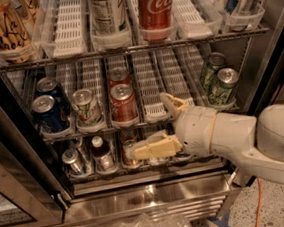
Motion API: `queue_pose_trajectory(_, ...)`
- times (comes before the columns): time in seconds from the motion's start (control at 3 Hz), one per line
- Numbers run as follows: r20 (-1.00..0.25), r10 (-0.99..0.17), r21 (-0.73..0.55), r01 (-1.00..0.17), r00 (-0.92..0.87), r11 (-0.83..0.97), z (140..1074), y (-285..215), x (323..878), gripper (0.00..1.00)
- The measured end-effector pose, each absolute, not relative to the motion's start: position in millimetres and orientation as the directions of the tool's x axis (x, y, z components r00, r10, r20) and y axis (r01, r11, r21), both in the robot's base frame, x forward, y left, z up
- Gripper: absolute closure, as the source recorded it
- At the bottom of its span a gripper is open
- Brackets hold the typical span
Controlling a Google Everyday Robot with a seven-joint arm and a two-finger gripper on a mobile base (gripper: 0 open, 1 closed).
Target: Pick coke can from bottom shelf of fridge
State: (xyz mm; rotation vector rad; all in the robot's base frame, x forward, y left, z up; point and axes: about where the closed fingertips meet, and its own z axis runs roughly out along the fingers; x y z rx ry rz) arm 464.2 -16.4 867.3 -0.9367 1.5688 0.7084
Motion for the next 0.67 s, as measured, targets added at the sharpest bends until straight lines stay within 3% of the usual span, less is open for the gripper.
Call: queue_pose_trajectory(0.67,-0.982,-0.189,-0.082,-0.857,-0.018,0.509,881.0,6.4,470.1,0.0)
